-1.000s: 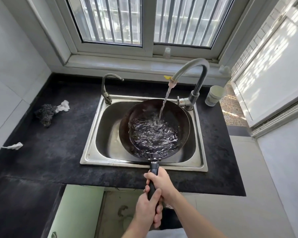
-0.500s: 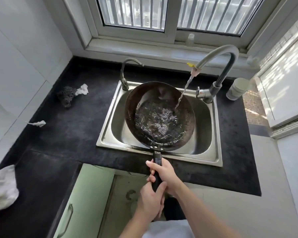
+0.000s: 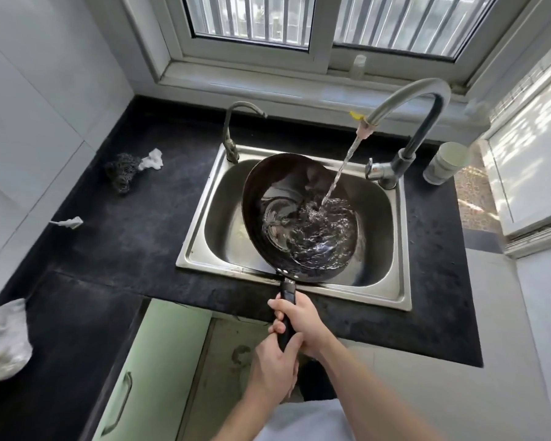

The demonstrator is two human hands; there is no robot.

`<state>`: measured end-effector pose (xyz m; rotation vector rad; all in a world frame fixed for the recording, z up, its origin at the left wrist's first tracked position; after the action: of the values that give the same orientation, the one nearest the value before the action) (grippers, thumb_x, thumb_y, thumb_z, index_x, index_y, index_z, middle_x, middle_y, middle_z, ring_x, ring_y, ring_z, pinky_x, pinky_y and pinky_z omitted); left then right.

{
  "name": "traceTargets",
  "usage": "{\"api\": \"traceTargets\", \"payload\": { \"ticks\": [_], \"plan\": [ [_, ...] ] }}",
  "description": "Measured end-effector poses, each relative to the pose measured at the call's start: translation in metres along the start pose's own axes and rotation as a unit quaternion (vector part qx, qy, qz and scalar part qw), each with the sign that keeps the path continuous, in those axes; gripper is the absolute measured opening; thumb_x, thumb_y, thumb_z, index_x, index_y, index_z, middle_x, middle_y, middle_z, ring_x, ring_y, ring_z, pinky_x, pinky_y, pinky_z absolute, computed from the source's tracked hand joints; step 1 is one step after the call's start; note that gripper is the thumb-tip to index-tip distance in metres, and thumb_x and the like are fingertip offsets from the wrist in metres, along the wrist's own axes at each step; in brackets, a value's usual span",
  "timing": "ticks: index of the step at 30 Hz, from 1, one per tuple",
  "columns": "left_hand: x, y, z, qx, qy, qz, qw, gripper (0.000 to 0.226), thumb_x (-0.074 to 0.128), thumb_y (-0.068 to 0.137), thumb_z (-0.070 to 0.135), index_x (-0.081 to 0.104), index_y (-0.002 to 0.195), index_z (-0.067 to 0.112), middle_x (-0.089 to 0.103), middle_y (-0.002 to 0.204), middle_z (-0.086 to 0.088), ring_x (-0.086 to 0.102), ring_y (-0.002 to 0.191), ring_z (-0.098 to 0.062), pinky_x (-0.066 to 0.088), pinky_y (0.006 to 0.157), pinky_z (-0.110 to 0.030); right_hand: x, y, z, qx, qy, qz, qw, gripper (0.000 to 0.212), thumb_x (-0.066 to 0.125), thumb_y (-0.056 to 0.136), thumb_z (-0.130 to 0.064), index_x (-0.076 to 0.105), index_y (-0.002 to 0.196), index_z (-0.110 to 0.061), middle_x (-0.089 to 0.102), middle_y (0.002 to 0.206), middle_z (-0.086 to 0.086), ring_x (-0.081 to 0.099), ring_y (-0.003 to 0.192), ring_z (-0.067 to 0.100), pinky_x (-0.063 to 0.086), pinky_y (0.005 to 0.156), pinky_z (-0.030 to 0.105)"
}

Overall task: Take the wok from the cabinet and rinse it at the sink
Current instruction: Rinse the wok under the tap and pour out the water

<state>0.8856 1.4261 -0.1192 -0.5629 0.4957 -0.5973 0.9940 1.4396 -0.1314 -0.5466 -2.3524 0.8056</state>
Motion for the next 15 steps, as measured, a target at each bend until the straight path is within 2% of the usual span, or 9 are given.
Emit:
{"api": "traceTargets", "payload": {
  "ticks": [5,10,12,15],
  "plan": [
    [0.004,0.004,0.01,-0.017,-0.064,-0.036,0.997,0.038,0.054,0.097,0.031,0.056,0.07,0.004,0.052,0.047,-0.006,0.042,0.029,-0.019,0.031,0.034,-0.024,-0.002,-0.001,-0.007,-0.007,-0.003,0.022,1.0,0.023,0.06,0.095,-0.001,0.045,0.08,-0.009,0.048,0.057,0.004,0.045,0.039,0.015,0.052,0.049,0.031],
    [0.01,0.006,0.013,-0.05,-0.134,-0.055,0.988,0.04,0.055,0.097,0.031,0.052,0.066,0.005,0.048,0.048,-0.008,0.038,0.028,-0.019,0.032,0.036,-0.023,-0.008,-0.002,-0.014,-0.01,-0.049,0.053,0.997,0.023,0.062,0.094,-0.002,0.045,0.08,-0.008,0.051,0.057,0.005,0.049,0.039,0.017,0.052,0.047,0.031],
    [0.013,0.003,0.013,-0.071,-0.169,-0.07,0.981,0.044,0.055,0.097,0.033,0.049,0.064,0.006,0.046,0.047,-0.007,0.036,0.029,-0.018,0.03,0.035,-0.02,-0.012,-0.003,-0.012,-0.006,-0.067,0.071,0.995,0.02,0.064,0.092,-0.004,0.045,0.085,-0.008,0.053,0.057,0.005,0.051,0.041,0.018,0.053,0.05,0.035],
    [0.017,0.0,0.013,-0.102,-0.205,-0.092,0.969,0.047,0.053,0.098,0.037,0.046,0.061,0.008,0.043,0.044,-0.005,0.033,0.03,-0.016,0.026,0.033,-0.017,-0.017,-0.007,-0.01,-0.015,-0.111,0.105,0.988,0.022,0.069,0.085,-0.011,0.047,0.085,-0.008,0.059,0.06,0.006,0.055,0.045,0.021,0.052,0.064,0.044]
  ]
}}
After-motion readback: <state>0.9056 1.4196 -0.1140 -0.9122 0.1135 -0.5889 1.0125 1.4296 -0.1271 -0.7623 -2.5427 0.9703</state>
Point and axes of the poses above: each hand's wrist, its own y-axis towards the middle knuckle, its own x-axis out of the palm, z = x × y, the point moved 3 cm from there along y, towards the middle knuckle
